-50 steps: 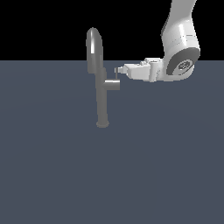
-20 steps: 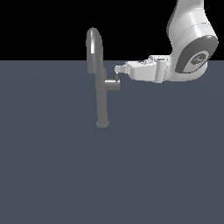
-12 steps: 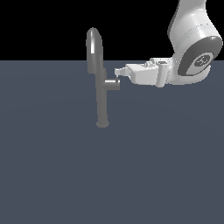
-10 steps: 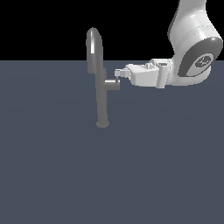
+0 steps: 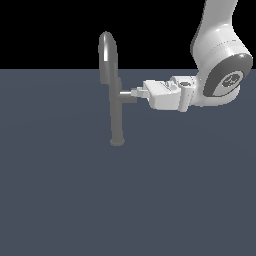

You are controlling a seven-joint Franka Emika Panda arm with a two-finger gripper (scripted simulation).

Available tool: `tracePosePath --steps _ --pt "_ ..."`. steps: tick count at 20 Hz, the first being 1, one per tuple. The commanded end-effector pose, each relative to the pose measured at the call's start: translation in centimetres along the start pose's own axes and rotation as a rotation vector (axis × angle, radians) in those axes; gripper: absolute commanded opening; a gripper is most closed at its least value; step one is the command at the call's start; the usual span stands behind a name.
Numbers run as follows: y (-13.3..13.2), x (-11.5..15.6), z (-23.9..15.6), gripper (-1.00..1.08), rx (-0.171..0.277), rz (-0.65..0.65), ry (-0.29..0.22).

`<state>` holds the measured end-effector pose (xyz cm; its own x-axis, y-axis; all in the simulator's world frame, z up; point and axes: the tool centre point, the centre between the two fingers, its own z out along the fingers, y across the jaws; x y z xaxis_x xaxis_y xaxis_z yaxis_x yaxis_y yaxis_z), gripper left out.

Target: Turn on the faucet by rotating a designated handle.

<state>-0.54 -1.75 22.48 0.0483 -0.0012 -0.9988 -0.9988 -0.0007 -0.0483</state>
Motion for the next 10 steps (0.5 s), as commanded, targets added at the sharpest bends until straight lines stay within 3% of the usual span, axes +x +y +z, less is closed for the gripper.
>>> tracePosePath --steps 1,4,5,10 --pt "1.0 3.2 0.0 -1.00 0.004 0.039 -0.001" --pt "1.3 4.4 0.0 -1.00 0.004 0.048 -0.001" --pt "0.3 1.8 0.0 -1.00 0.000 0.003 -0.002" --pt "0.0 4.5 0.0 -1.00 0.002 0.025 -0.002"
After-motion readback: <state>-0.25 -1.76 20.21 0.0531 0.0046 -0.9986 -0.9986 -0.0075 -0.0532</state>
